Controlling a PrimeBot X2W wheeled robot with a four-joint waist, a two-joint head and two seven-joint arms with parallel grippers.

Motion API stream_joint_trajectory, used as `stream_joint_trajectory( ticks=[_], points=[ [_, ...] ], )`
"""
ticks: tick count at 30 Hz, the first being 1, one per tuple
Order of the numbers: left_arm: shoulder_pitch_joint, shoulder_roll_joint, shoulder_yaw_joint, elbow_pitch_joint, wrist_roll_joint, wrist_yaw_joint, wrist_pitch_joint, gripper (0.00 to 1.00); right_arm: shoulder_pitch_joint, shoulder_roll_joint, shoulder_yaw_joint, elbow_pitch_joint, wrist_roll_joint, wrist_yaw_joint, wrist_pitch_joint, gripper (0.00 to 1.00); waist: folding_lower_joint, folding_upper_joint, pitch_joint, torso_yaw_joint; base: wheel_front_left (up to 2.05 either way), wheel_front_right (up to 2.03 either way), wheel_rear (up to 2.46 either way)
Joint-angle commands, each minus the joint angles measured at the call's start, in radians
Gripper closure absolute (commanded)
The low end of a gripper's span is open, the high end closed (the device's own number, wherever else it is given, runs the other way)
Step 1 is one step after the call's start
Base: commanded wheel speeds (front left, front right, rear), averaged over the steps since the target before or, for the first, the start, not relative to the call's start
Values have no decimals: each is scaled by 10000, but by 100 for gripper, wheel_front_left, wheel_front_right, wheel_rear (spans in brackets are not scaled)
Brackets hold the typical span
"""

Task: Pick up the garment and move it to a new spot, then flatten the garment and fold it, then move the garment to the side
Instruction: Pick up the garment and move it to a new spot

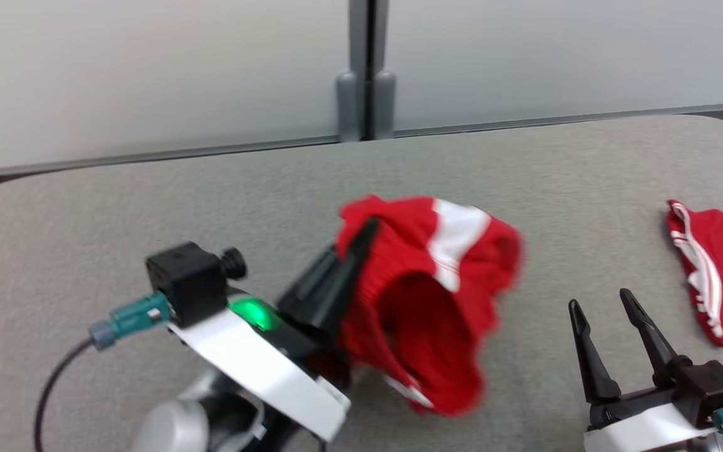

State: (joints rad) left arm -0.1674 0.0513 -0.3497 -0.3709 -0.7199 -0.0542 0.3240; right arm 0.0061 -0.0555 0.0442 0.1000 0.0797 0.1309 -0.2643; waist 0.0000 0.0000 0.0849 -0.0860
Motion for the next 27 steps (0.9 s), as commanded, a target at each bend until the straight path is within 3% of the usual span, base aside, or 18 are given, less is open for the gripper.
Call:
stream_joint_trajectory(
  ticks=[1, 5, 8, 13, 22, 23, 24, 25, 27],
  points=[
    [155, 39, -266, -163, -359, 170, -122, 100, 44, -4, -29, -12, -34, -2, 0, 0, 0, 0, -299, -566, 0, 0, 0],
    [224, 15, -1337, -204, -1589, 745, -1039, 100, -63, 11, -34, -18, -13, -2, 0, 0, 0, 0, -227, -1161, 0, 0, 0],
    [265, 29, -1412, 642, -2168, 985, -1514, 100, -37, 20, -155, -14, 29, -2, 0, 0, 0, 0, -129, -1469, 0, 0, 0],
    [699, 431, -535, 3373, -2796, 711, -1848, 100, 132, 31, -217, 38, 107, -2, 0, 0, 0, 0, 7, -1675, 0, 0, 0],
    [468, 1129, 337, 7717, -3437, -402, -2420, 100, 176, 25, -207, 166, 52, -2, 0, 0, 0, 0, -30, -1356, 0, 0, 0],
    [383, 1185, 316, 8043, -3323, -458, -2559, 72, 182, 27, -211, 186, 38, -2, 0, 0, 0, 0, -61, -1284, 0, 0, 0],
    [318, 1170, 253, 8271, -3251, -532, -2732, 22, 188, 25, -227, 203, -1, -2, 0, 0, 0, 0, -88, -1214, 0, 0, 0],
    [250, 1128, 219, 8444, -3198, -599, -2938, 0, 190, 27, -233, 210, -36, -2, 0, 0, 0, 0, -124, -1140, 0, 0, 0],
    [20, 1217, 117, 8529, -2798, -699, -3735, 0, 221, 24, -260, 219, -70, -2, 0, 0, 0, 0, -231, -1012, 0, 0, 0]
  ],
)
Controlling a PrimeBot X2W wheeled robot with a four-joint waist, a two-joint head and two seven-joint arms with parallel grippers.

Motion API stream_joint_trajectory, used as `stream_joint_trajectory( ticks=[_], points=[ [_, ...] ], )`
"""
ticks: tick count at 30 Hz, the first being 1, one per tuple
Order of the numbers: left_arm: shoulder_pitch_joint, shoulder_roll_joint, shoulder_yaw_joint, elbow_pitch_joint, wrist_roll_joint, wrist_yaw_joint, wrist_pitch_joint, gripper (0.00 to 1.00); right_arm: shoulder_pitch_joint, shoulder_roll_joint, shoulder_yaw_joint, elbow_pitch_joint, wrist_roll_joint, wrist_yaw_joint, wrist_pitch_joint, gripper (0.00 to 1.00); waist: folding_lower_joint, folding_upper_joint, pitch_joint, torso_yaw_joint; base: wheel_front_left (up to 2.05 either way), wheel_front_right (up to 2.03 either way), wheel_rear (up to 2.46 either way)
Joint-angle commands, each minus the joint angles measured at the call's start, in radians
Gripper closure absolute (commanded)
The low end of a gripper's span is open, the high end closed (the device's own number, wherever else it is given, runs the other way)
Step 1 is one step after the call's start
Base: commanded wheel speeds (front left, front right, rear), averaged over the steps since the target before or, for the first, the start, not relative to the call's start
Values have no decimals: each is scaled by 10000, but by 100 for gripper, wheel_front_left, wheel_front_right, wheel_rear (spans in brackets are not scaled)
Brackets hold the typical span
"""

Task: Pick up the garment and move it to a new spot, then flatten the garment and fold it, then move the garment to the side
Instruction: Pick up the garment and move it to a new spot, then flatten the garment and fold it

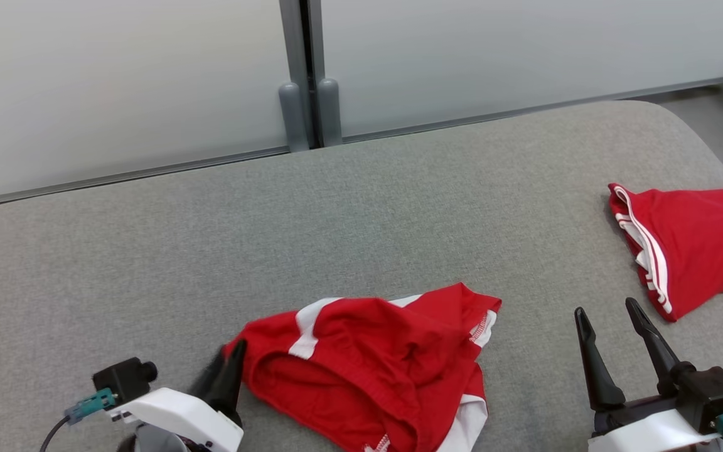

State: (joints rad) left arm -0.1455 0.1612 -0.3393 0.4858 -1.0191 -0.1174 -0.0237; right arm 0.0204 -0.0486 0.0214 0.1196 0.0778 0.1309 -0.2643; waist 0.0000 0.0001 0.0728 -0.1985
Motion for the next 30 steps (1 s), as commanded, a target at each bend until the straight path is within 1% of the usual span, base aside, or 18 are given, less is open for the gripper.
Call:
stream_joint_trajectory(
  ticks=[1, 3, 5, 7, 8, 10, 13, 15, 17, 20, 22, 24, 30],
  points=[
    [-199, 118, 14, -38, 193, -67, -258, 0, 78, -45, -32, 23, -51, -2, 0, 0, 0, -1, -109, 112, 0, 0, 0],
    [-223, 292, -110, -83, 802, -110, -1442, 0, 159, -46, -63, 39, -89, -2, 0, 0, 0, -1, -265, 207, 0, 0, 0],
    [-81, 626, -321, -46, 1785, -125, -2144, 0, 220, -44, -97, 26, -133, -2, 0, 0, 0, -1, -387, 318, 0, 0, 0],
    [161, 765, -157, -218, 2647, 106, -2378, 0, 250, -43, -148, -4, -179, -2, 0, 0, 0, -1, -483, 427, 0, 0, 0],
    [261, 739, 212, -613, 3073, 214, -2408, 0, 282, -47, -213, -38, -225, -2, 0, 0, 0, -1, -527, 484, 0, 0, 0],
    [836, 635, 998, -1637, 4248, 359, -2414, 0, 329, -49, -361, -98, -266, -2, -1, 0, 0, -1, -620, 578, 0, 0, 0],
    [2007, 132, 1836, -2950, 5742, 496, -2395, 0, 419, -82, -641, -178, -431, -2, 0, 0, 0, -1, -798, 742, 0, 0, 0],
    [2586, -122, 2369, -3590, 6573, 500, -2401, 0, 500, -80, -838, -200, -502, -2, 0, 0, 0, -1, -906, 869, 0, 0, 0],
    [3208, -408, 2743, -3909, 7275, 505, -2398, 0, 594, -81, -991, -189, -594, -2, 0, 0, 0, -1, -1018, 981, 0, 0, 0],
    [3724, -706, 3188, -4265, 8031, 443, -2401, 0, 710, -77, -1157, -144, -666, -2, 0, 0, 0, -1, -1147, 1140, 0, 0, 0],
    [3953, -853, 3424, -4464, 8316, 426, -2401, 0, 798, -70, -1232, -80, -718, -2, 0, 0, 0, -1, -1186, 1236, 0, 0, 0],
    [4118, -972, 3507, -4532, 8480, 349, -2400, 0, 897, -64, -1281, 30, -737, -2, 0, 0, 0, -1, -1206, 1315, 0, 0, 0],
    [4097, -1068, 3635, -4609, 8735, 138, -2401, 0, 863, -45, -1288, 120, -652, -2, 0, 0, 0, -1, -1138, 1388, 0, 0, 0]
  ],
)
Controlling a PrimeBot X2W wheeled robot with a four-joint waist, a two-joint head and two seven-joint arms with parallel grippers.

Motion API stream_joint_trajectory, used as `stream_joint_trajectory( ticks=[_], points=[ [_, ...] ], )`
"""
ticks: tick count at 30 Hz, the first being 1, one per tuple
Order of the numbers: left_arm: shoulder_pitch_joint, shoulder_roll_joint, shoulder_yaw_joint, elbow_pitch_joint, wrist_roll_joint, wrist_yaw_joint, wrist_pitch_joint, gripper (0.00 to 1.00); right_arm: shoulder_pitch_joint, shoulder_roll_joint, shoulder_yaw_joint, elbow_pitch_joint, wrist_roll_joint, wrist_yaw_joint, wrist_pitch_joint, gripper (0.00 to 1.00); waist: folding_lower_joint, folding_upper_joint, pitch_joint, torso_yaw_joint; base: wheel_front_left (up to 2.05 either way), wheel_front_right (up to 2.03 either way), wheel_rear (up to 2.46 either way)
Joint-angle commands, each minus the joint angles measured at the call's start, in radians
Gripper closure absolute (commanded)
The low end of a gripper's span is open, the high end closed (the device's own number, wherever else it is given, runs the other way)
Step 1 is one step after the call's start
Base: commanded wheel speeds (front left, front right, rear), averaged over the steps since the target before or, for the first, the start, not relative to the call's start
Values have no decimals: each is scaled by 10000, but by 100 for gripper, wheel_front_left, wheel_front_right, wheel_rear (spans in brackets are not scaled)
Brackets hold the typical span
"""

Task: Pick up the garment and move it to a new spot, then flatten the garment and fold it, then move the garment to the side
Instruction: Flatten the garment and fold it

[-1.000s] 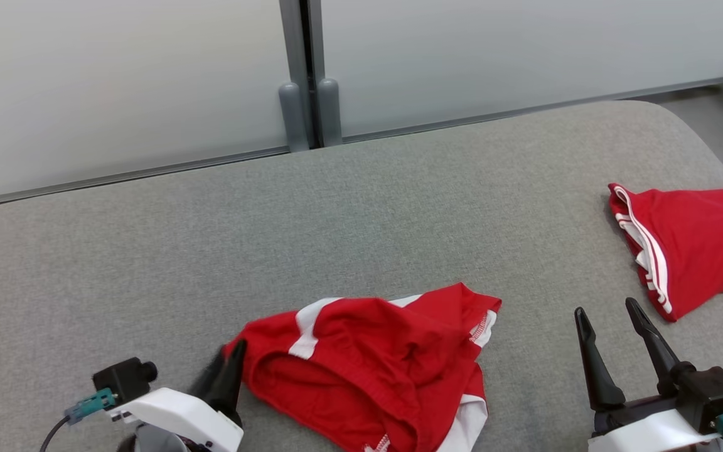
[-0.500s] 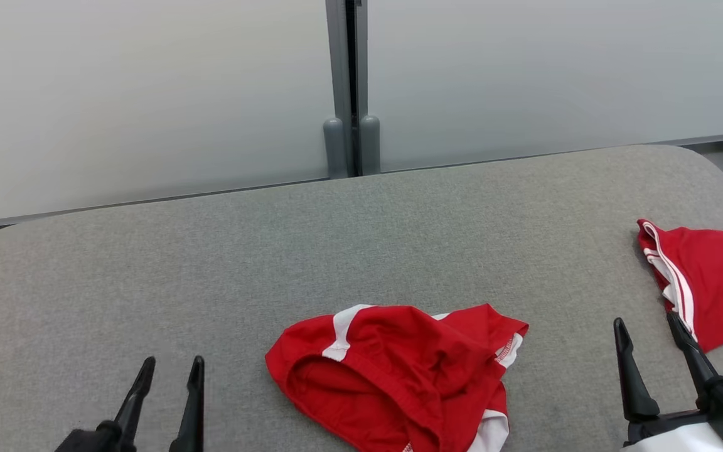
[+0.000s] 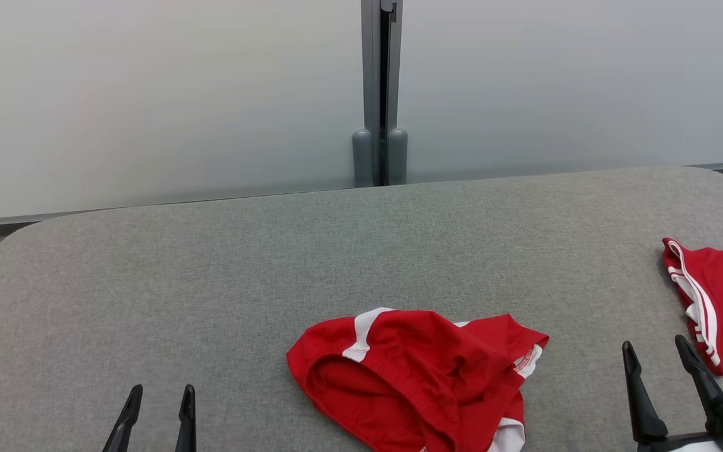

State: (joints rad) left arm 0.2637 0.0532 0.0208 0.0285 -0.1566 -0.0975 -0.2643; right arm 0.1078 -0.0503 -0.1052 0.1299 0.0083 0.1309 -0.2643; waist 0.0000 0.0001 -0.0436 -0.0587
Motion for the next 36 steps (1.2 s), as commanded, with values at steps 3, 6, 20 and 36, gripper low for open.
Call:
stream_joint_trajectory(
  ticks=[3, 6, 20, 36],
  points=[
    [-91, -4, -132, -61, 278, -161, 6, 0, -125, -24, 45, 43, 97, -2, 0, 0, 0, -1, 84, -100, 0, 0, 0],
    [-285, -12, -583, -257, 561, -243, 5, 0, -161, -27, 64, 91, 102, -2, 0, 0, 0, -1, 121, -228, 0, 0, 0],
    [-1471, 1520, -6046, 1543, -989, -320, 147, 0, -445, -26, 331, 293, 389, -2, 1, 0, 0, -1, 389, -1196, 0, 0, 0],
    [-3223, 2267, -8185, 3263, -2270, -326, 824, 0, -751, -26, 420, 516, 1007, -2, 1, 0, 0, -1, 1040, -2171, 0, 0, 0]
  ],
)
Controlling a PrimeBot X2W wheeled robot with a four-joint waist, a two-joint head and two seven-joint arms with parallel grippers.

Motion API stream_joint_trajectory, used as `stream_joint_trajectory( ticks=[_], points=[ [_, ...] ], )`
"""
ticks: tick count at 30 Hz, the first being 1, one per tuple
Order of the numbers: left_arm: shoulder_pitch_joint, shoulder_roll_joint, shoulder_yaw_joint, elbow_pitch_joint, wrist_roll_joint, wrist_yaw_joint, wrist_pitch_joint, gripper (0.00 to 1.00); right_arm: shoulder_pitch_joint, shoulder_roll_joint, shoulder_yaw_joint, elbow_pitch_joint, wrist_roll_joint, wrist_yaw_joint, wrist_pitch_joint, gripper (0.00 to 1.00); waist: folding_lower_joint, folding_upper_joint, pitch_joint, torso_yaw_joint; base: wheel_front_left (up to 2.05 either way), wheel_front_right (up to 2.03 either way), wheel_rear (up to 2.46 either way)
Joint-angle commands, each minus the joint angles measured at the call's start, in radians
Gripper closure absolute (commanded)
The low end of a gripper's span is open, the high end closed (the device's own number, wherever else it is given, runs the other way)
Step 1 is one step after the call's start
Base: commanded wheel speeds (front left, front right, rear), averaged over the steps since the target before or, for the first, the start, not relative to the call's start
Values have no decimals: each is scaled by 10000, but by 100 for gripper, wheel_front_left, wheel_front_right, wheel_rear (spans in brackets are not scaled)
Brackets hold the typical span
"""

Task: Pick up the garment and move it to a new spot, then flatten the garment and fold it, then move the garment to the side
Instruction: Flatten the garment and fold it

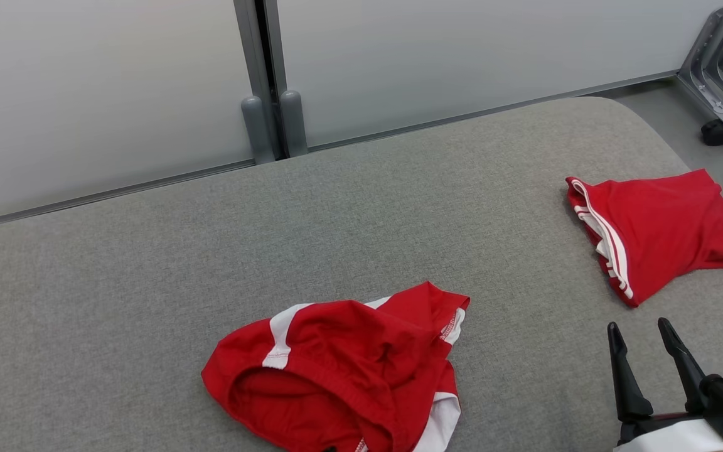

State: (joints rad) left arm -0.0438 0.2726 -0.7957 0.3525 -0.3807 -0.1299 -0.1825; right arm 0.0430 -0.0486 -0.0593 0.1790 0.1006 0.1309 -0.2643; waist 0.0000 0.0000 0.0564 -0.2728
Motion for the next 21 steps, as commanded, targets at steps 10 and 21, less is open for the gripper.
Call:
stream_joint_trajectory(
  ticks=[10, 21],
  points=[
    [-619, 18, -548, 282, -522, -2, 346, 100, -225, -45, -112, 96, 238, -2, 1, 0, 0, 0, 144, -146, 0, 0, 0],
    [-1073, -60, 82, -2630, -3835, 4, 735, 100, -210, -43, -150, 139, 366, -2, 1, 0, 0, 0, 117, -85, 0, 0, 0]
  ],
)
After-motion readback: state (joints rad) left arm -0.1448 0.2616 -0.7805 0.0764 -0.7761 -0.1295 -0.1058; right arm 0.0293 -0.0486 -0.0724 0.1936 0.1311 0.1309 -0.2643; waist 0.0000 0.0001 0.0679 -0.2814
